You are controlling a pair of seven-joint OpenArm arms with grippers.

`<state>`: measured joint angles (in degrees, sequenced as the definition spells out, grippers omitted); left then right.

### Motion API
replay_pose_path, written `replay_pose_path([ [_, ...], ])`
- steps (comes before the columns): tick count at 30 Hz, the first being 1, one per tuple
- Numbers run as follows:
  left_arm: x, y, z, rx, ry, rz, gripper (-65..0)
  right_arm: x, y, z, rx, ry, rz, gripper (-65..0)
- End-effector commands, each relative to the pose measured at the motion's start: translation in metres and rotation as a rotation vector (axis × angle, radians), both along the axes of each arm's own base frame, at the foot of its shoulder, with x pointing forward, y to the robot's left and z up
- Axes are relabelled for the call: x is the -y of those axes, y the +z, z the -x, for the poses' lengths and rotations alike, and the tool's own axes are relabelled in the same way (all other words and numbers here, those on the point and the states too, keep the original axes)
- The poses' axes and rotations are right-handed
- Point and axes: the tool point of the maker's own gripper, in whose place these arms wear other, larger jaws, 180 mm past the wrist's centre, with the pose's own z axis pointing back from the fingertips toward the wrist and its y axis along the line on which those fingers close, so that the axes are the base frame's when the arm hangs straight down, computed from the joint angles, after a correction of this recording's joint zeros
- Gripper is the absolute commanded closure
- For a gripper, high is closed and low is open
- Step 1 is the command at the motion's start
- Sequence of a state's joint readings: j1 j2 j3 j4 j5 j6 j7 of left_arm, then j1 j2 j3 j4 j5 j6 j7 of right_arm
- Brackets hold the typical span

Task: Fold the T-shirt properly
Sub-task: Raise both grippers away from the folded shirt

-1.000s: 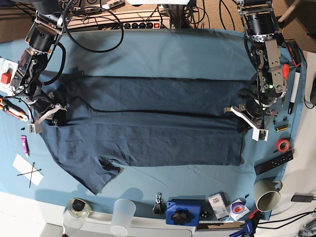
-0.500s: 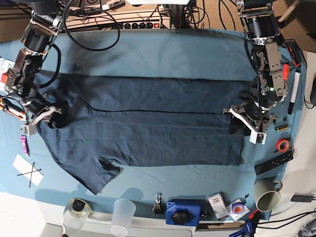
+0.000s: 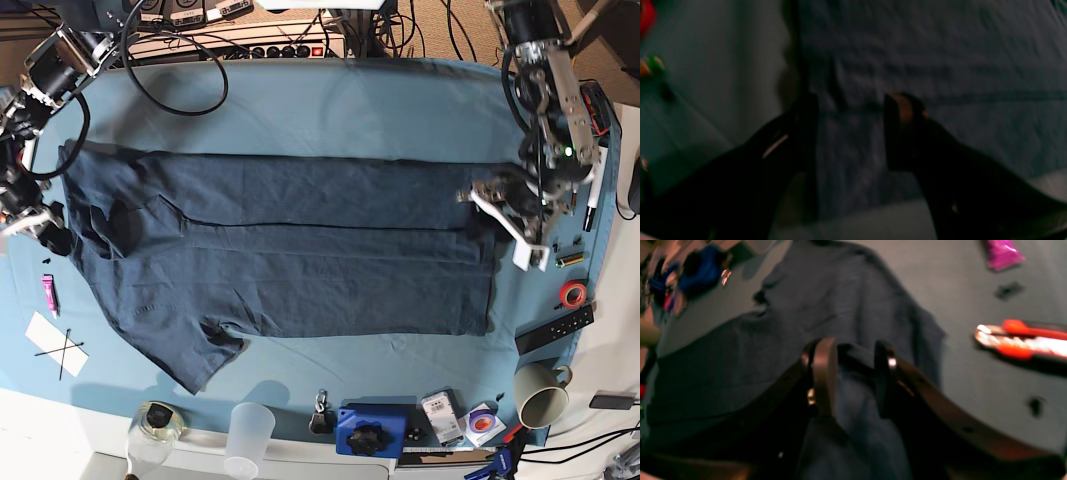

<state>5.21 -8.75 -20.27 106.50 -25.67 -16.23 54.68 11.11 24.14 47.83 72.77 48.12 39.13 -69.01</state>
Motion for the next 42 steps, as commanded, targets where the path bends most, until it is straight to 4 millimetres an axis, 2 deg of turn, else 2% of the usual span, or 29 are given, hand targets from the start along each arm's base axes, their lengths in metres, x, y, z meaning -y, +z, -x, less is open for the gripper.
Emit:
replay_pose_path([
  [1, 0.003, 0.019, -0.001, 0.063, -0.014, 0.006, -32.0, 0.012, 0.023, -0.003, 0.060, -0.014, 0.028, -19.6],
  [3, 0.008, 0.025, 0.015, 0.072, -0.032, 0.004, -32.0, 0.015, 0.017, 0.005, 0.026, -0.011, 0.038, -21.0],
  [7, 0.017, 0.044, 0.050, 0.100, -0.065, -0.034, -32.0, 0.016, 0.003, 0.024, -0.065, 0.024, 0.045, -29.9],
  [11, 0.027, 0.067, 0.084, 0.137, -0.096, -0.077, -32.0, 0.009, -0.007, 0.038, -0.113, 0.060, 0.013, -30.5],
  [14, 0.024, 0.053, 0.107, 0.066, -0.096, -0.108, -32.0, 0.008, -0.013, 0.046, -0.156, 0.069, 0.001, -30.5],
  [18, 0.027, 0.041, 0.128, 0.003, -0.098, -0.082, -32.0, 0.024, -0.011, 0.061, -0.143, 0.007, -0.007, -30.5],
  [21, 0.027, 0.037, 0.134, -0.016, -0.098, -0.082, -32.0, 0.044, -0.009, 0.075, -0.119, -0.075, 0.019, -30.5],
  [25, 0.027, 0.039, 0.132, -0.002, -0.096, -0.078, -32.0, 0.058, -0.031, 0.097, -0.220, -0.123, 0.087, -30.5],
  [29, 0.028, 0.039, 0.132, 0.000, -0.093, -0.073, -32.0, 0.058, -0.044, 0.107, -0.238, -0.135, 0.061, -30.5],
  [33, 0.028, 0.039, 0.132, 0.001, -0.093, -0.074, -32.0, 0.052, -0.054, 0.105, -0.211, -0.140, -0.033, -30.5],
  [37, 0.028, 0.040, 0.131, 0.003, -0.092, -0.074, -32.0, 0.047, -0.076, 0.107, -0.229, -0.163, -0.138, -30.5],
  [42, 0.028, 0.043, 0.128, 0.027, -0.088, -0.070, -32.0, 0.033, -0.089, 0.099, -0.204, -0.165, -0.291, -30.5],
])
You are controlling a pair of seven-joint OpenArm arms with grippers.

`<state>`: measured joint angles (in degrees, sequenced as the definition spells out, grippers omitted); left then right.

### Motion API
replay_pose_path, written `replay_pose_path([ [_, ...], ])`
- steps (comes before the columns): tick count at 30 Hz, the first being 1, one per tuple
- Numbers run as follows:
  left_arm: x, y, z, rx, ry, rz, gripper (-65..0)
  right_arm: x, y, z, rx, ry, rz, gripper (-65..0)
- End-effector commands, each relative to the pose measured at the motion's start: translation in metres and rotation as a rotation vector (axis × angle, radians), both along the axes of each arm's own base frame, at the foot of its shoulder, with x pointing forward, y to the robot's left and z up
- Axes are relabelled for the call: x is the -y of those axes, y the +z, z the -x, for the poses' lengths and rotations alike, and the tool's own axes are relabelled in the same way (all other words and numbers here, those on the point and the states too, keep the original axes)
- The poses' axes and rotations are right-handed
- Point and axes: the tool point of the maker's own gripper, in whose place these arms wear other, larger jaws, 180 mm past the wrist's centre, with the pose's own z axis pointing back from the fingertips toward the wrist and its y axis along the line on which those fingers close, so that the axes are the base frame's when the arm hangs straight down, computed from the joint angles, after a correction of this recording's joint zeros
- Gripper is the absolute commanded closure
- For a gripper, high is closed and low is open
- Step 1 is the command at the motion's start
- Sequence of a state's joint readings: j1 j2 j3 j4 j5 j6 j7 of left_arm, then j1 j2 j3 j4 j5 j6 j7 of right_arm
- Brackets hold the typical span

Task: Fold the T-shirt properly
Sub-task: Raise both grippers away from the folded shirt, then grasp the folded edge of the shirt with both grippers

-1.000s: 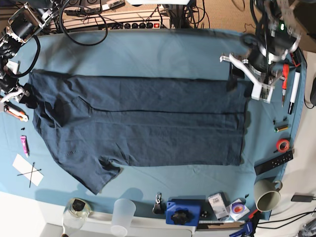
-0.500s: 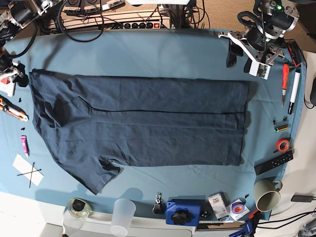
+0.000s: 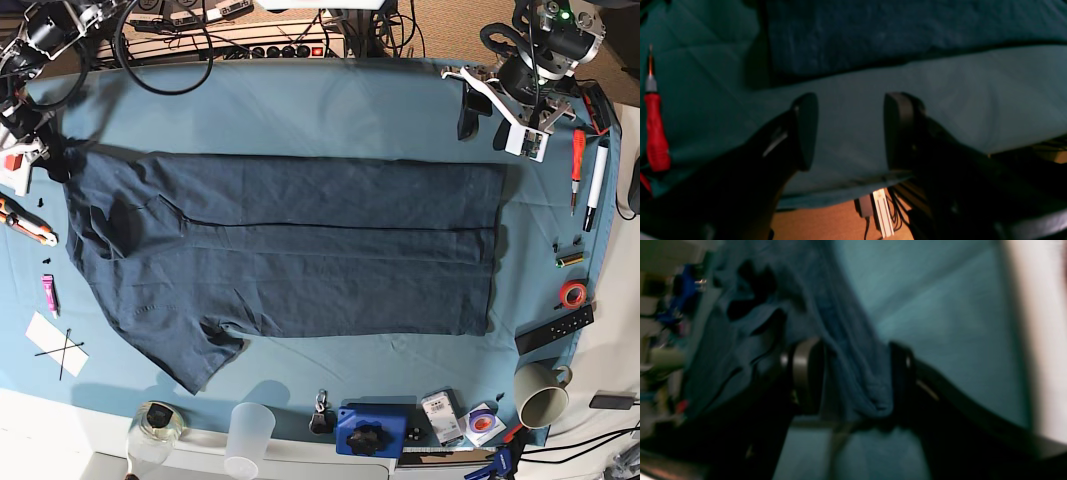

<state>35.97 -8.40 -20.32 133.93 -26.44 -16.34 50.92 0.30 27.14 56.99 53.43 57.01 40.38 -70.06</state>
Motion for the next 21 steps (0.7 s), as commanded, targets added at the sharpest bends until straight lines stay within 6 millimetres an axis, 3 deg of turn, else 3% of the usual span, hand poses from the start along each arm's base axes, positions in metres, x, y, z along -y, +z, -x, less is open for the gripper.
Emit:
replay_pose_path([
  [1, 0.002, 0.009, -0.003, 0.039, -0.006, 0.008, -32.0, -0.001, -0.004, 0.003, -0.057, 0.032, 0.003, -30.5],
  [11, -0.021, 0.020, -0.021, 0.124, 0.110, -0.058, -32.0, -0.036, -0.020, -0.006, -0.103, 0.143, -0.037, -30.5],
  [21, -0.040, -0.014, -0.068, 0.088, 0.203, -0.006, -29.8, -0.044, -0.025, -0.006, -0.129, 0.182, -0.037, -30.5],
])
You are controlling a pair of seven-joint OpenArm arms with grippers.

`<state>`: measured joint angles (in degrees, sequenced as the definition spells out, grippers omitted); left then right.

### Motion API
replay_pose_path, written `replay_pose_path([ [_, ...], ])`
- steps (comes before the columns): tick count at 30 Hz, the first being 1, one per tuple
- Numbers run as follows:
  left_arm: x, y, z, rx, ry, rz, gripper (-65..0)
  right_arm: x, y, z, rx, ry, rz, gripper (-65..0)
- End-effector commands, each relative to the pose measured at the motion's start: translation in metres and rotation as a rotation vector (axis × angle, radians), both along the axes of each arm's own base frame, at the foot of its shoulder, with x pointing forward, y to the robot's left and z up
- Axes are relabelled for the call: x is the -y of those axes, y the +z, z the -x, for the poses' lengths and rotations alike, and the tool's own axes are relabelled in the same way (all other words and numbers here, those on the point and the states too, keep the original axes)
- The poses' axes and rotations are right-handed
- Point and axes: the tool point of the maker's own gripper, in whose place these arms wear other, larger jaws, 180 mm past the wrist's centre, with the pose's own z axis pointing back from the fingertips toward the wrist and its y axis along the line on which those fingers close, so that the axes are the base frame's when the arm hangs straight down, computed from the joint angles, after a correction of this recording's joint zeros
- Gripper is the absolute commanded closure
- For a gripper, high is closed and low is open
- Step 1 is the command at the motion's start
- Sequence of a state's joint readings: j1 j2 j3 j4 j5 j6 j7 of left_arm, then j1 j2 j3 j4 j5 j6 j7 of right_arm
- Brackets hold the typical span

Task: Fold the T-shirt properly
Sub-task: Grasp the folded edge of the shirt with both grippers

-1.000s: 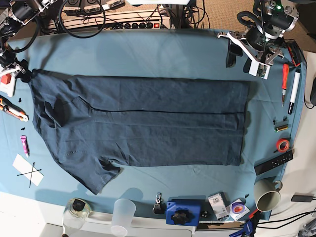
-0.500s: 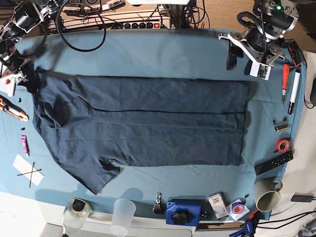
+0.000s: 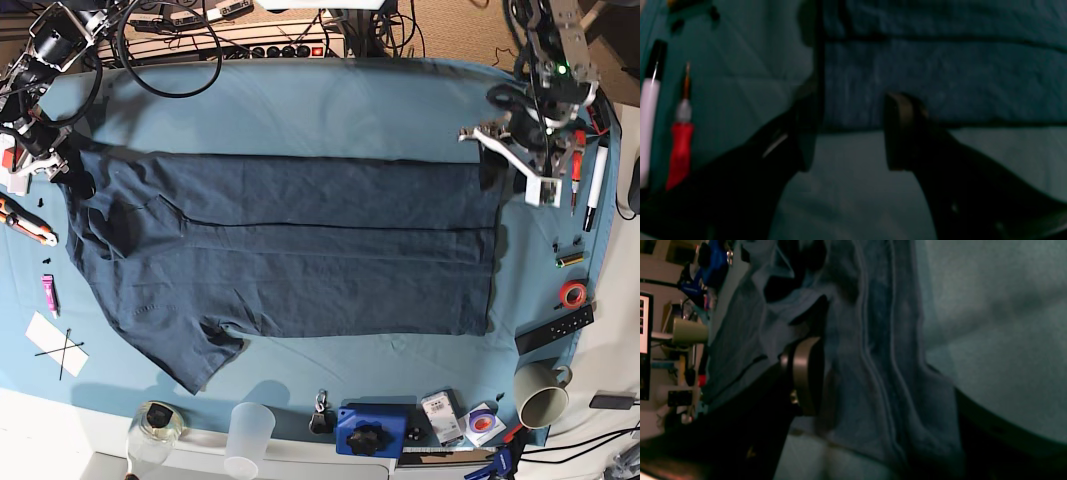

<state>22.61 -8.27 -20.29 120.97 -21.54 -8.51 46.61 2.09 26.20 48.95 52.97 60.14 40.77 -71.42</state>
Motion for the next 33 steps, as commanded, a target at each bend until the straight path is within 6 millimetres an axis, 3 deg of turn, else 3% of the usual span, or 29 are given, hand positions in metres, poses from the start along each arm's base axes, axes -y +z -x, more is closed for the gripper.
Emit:
replay_pose_path([
  [1, -0.003, 0.005, -0.007, 0.027, 0.012, 0.001, -27.8, -0.004, -0.016, 0.017, -0.122, 0.055, 0.018, -30.5],
  [7, -0.005, -0.014, -0.009, -0.042, 0.040, 0.051, -25.0, -0.001, -0.015, 0.018, -0.128, 0.058, 0.027, -30.5],
  [11, -0.005, -0.006, -0.011, -0.013, 0.027, 0.126, -24.6, 0.004, -0.011, 0.018, -0.131, 0.058, 0.042, -30.5],
  [16, -0.031, 0.001, -0.009, 0.022, 0.092, 0.210, -20.9, 0.009, -0.009, 0.020, -0.143, 0.067, 0.052, -30.5],
  [21, -0.023, -0.023, -0.001, -0.039, 0.019, 0.423, -21.0, 0.009, -0.009, 0.020, -0.144, 0.069, 0.052, -30.5],
  [24, -0.019, -0.035, -0.007, -0.055, 0.016, 0.556, -21.0, 0.008, -0.009, 0.021, -0.146, 0.070, 0.052, -30.5],
  [29, -0.028, -0.033, -0.018, -0.032, 0.026, 0.559, -21.0, 0.006, -0.011, 0.024, -0.164, 0.085, 0.046, -30.5],
  [33, -0.039, -0.045, -0.016, -0.075, 0.056, 0.468, -21.0, 0.006, -0.011, 0.024, -0.162, 0.085, 0.045, -30.5],
])
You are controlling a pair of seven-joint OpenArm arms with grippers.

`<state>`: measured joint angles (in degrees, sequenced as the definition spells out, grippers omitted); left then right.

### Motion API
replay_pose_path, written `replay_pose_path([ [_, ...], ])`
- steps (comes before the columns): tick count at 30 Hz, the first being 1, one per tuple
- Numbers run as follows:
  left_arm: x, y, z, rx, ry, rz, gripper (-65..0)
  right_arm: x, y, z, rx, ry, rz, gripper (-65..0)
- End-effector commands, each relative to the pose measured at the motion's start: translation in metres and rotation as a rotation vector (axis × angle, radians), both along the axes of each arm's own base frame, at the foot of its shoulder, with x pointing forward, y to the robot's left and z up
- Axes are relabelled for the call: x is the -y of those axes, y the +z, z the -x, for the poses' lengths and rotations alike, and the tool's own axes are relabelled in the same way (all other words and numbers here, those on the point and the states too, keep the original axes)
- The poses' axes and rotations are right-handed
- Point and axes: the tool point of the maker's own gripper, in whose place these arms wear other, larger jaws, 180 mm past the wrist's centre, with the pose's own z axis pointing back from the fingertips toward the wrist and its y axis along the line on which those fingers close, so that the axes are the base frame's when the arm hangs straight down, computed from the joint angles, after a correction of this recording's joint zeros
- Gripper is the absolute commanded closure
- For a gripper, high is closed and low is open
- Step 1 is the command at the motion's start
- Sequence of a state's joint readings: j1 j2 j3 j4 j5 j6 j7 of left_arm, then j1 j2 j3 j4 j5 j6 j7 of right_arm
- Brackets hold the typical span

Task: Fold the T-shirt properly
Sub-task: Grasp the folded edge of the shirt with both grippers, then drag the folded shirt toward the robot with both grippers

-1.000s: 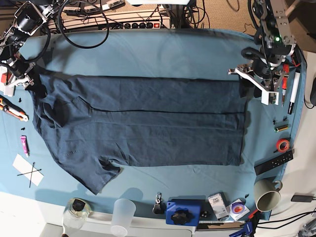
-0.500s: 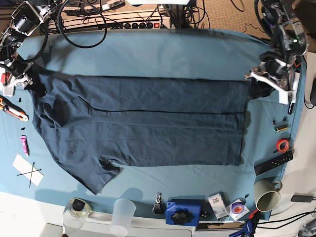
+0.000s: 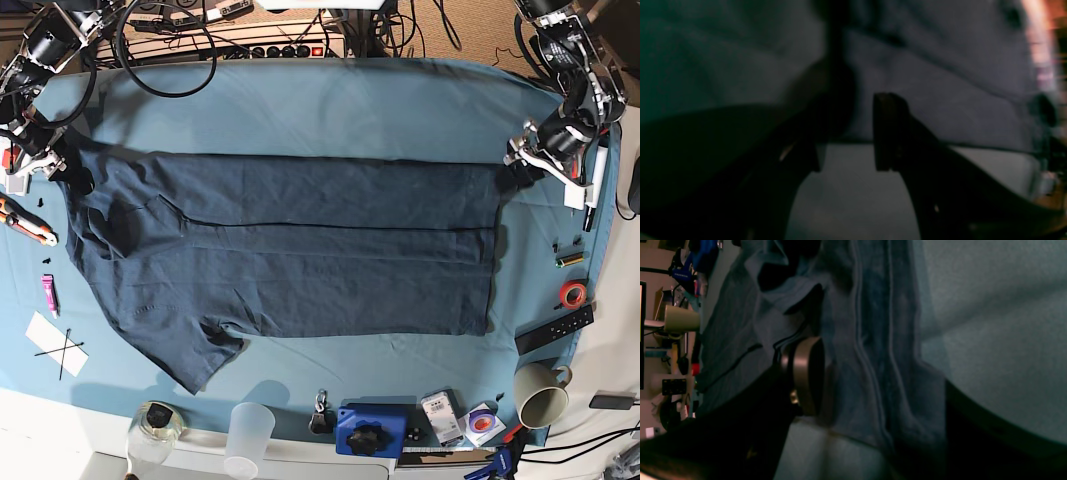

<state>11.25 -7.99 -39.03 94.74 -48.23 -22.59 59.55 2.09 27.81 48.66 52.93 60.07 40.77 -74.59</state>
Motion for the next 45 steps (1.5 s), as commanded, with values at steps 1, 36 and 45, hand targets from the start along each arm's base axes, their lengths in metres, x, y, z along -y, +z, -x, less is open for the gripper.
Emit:
replay_pose_path([
  [1, -0.004, 0.013, -0.008, 0.051, 0.000, -0.004, -21.0, 0.002, -0.012, 0.017, -0.119, 0.044, 0.030, -30.5],
  [36, 0.014, -0.009, -0.001, -0.030, -0.093, -0.029, 0.0, -0.003, 0.019, -0.005, 0.014, 0.059, 0.006, 0.0],
  [45, -0.013, -0.005, 0.016, -0.072, -0.103, -0.046, 0.0, -0.002, 0.034, 0.011, 0.031, 0.099, 0.091, 0.0],
])
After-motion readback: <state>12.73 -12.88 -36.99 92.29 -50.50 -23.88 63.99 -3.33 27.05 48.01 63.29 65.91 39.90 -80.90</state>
